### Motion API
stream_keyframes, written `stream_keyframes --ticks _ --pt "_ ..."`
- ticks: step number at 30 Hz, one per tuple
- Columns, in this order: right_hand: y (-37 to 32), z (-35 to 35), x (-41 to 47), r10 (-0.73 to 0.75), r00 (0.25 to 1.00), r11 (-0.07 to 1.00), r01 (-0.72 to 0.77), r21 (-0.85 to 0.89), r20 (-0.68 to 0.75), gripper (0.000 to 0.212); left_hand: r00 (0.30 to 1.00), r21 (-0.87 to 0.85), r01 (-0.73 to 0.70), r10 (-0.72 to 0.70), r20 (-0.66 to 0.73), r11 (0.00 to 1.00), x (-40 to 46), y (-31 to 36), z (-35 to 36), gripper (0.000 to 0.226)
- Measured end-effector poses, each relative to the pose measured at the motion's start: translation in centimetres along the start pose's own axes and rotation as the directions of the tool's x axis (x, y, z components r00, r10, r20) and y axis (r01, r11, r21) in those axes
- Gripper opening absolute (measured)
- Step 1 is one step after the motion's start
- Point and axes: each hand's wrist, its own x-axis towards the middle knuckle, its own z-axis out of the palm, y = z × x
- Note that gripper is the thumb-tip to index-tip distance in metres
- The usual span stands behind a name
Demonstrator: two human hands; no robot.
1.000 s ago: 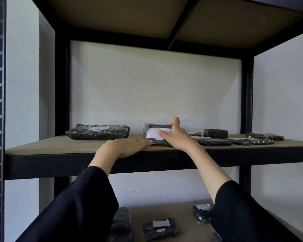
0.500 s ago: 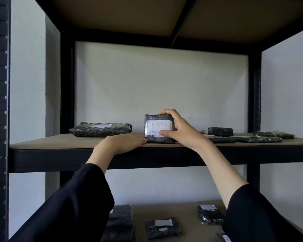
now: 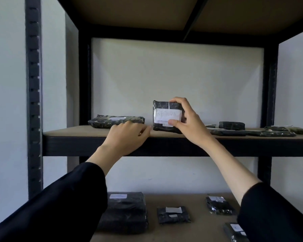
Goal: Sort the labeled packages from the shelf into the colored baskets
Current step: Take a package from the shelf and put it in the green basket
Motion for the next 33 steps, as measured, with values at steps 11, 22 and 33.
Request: stream_keyframes --ticks 11,22,33 --pt "-13.4 13.5 -1.0 -0.158 0.973 0.92 0.083 0.382 0.169 0.049 0.965 0.177 0.065 -0.016 -0.261 0.982 -12.2 -14.6 -10.0 0.036" --pt "-26.1 38.8 -6.7 -0.048 0.902 0.88 -0.165 0.445 0.428 0.046 0.907 0.356 0.395 -0.421 -0.004 0.847 -34.2 -35.2 -21.1 0.036" --pt "-29.0 61.4 -14.8 0.141 0.749 0.807 -0.466 0.363 0.647 0.068 0.756 0.356 0.541 -0.626 0.189 0.762 -50.9 -50.3 -19.0 0.064"
